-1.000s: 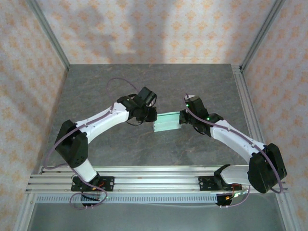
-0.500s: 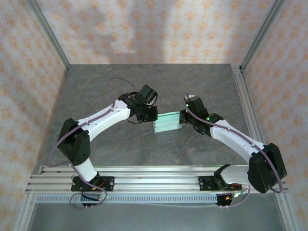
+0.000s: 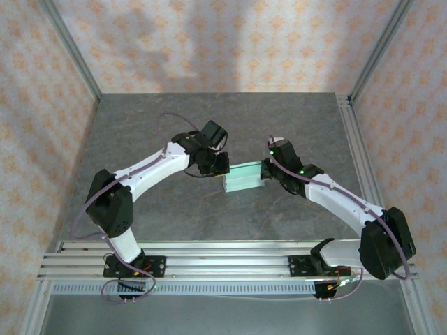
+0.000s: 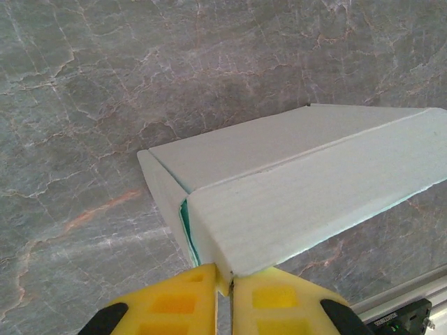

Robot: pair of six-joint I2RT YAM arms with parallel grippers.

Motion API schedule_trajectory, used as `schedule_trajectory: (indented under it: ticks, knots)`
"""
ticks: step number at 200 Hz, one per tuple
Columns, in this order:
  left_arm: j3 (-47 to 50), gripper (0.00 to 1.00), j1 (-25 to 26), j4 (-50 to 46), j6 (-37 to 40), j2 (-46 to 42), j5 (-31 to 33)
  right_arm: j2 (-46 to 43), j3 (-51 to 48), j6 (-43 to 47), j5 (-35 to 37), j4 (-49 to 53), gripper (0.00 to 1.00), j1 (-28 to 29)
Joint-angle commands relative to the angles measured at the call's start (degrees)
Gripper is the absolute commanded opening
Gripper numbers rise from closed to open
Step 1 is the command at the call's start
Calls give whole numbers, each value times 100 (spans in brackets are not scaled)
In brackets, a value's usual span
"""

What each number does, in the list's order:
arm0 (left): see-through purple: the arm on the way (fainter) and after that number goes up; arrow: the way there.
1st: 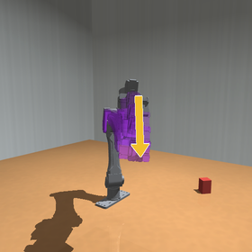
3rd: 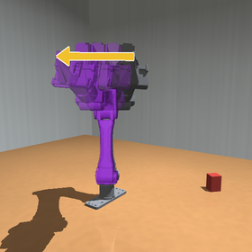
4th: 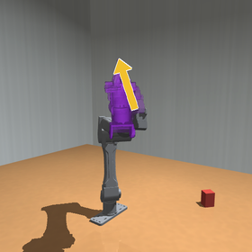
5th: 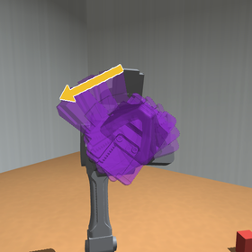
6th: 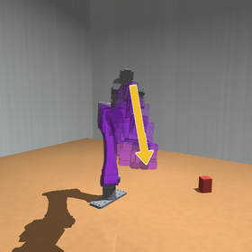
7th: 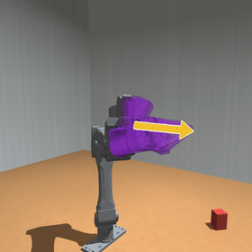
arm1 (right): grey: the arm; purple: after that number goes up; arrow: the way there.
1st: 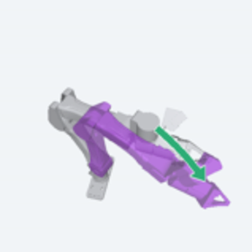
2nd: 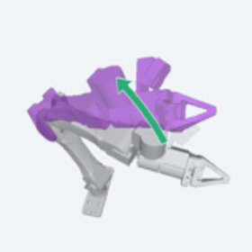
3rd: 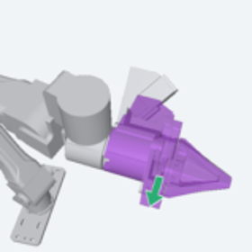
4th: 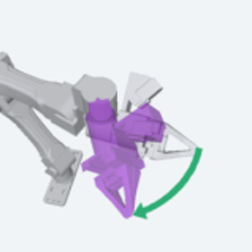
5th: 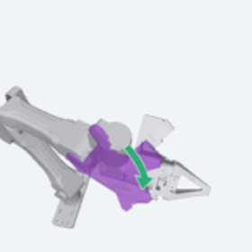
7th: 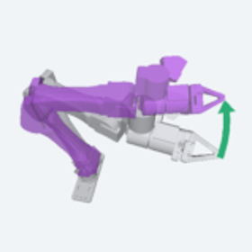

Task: Fold the paper box

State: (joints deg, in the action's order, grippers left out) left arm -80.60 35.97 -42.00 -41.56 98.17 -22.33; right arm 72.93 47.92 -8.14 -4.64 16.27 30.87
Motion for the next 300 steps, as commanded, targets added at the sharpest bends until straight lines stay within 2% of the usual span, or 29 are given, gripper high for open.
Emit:
schedule_trajectory:
  ticks: [1, 78, 101, 128, 157, 186, 198, 218, 259, 265, 276, 300]
  knots:
    - [-51, 13, 25, 34, 87, 123, -163, 39, 47, -73, -78, -96, 0, 65]
    - [317, 14, 64, 165, 96, 231, -66, -140, -899, -1, -116, -1112, 0, 94]
    - [274, 19, 86, 160, 164, 205, -105, -156, -1082, -19, -42, -1282, 0, 95]
    - [128, 41, 104, 119, 368, 50, -218, -189, -1110, -23, 8, -1336, 0, 106]
    - [-133, 59, 95, -109, 762, -260, -88, -227, -1105, 3, 51, -1320, 0, 103]
    - [3, 81, 33, 398, 717, -507, -432, -205, -1105, 10, 44, -1265, 0, 103]
    - [-12, 87, 17, 525, 772, -535, -377, -183, -1140, -3, 47, -1307, 0, 103]
    - [-105, 86, -100, 502, 605, -439, -148, -169, -1158, -11, 38, -1314, 0, 103]
    - [146, 71, -316, 612, 50, -250, 372, -193, -1224, -25, 32, -1400, 0, 103]
    - [174, 65, -327, 609, 12, -219, 447, -184, -1232, -35, 17, -1417, 0, 106]
    - [244, 57, -323, 637, -1, -164, 416, -182, -1233, -56, -41, -1448, 0, 110]
    - [522, 56, -327, 736, -80, -95, 263, -130, -1189, -73, -177, -1448, 0, 103]
